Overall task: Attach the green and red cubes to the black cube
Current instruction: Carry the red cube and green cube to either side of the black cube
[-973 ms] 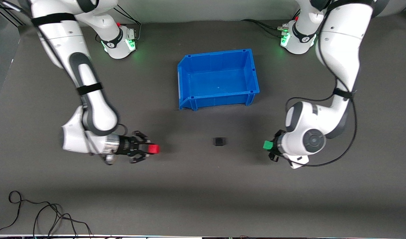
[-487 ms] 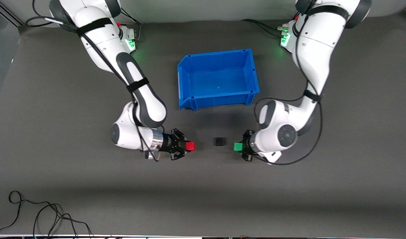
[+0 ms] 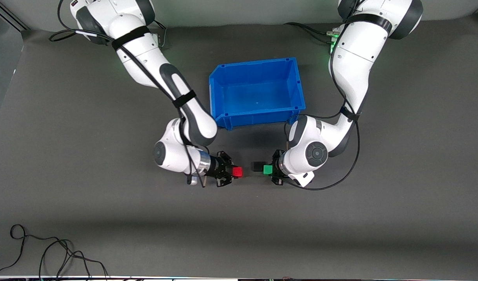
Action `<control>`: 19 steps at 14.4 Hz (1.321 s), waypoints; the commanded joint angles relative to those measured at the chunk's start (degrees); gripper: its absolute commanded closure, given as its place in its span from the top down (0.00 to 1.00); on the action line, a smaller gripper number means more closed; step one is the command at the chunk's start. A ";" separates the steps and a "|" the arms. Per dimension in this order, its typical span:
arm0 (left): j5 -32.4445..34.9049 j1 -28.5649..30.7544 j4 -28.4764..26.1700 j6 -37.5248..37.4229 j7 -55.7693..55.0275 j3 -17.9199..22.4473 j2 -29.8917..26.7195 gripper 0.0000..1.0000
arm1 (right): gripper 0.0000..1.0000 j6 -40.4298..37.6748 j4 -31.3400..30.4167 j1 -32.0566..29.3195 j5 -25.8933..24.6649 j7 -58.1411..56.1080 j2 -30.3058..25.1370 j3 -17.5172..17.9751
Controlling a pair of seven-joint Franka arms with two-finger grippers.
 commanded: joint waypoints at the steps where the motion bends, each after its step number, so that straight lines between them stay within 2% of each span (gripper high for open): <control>1: -0.66 -0.84 0.31 -1.11 -0.64 0.74 0.08 0.00 | 0.31 2.12 1.80 2.18 1.45 2.17 1.74 -0.71; 8: -0.66 -1.36 -0.48 -1.11 -0.81 0.74 -0.01 0.00 | 0.31 4.94 1.89 4.47 1.45 3.23 3.85 -0.71; 9: -0.57 -1.45 -0.48 -1.11 -0.72 0.74 -0.01 0.16 | 0.31 4.94 1.98 4.56 1.45 3.32 3.94 -0.71; 12: -0.66 -1.45 -0.39 -0.85 -0.99 0.74 -0.19 0.12 | 0.31 4.94 3.55 4.65 1.45 3.94 4.64 -0.71; 13: -0.40 -1.45 -0.39 -0.84 -0.64 0.74 -0.19 0.31 | 0.32 5.03 3.65 4.65 1.45 3.94 4.73 -0.71; 14: -0.13 -1.45 -0.22 -0.76 -0.81 0.74 -0.19 0.99 | 0.37 5.64 3.91 4.65 1.62 3.94 4.82 -0.71; 15: -0.13 -1.37 -0.04 -1.02 -0.64 0.74 -0.27 1.00 | 0.39 5.99 3.91 4.65 2.15 3.94 4.91 -0.71; 16: -0.04 -1.02 0.05 -1.19 -0.37 0.74 -0.53 1.00 | 0.47 5.91 3.91 4.56 2.50 3.94 4.82 -0.71; 18: -0.04 -0.66 0.13 -1.28 -0.20 0.74 -0.89 1.00 | 0.47 6.00 4.09 4.56 3.90 3.94 4.82 -0.71; 19: 0.05 -0.58 0.22 -1.81 -0.20 0.83 -1.24 1.00 | 0.57 6.00 4.09 4.56 4.69 3.94 4.82 -0.71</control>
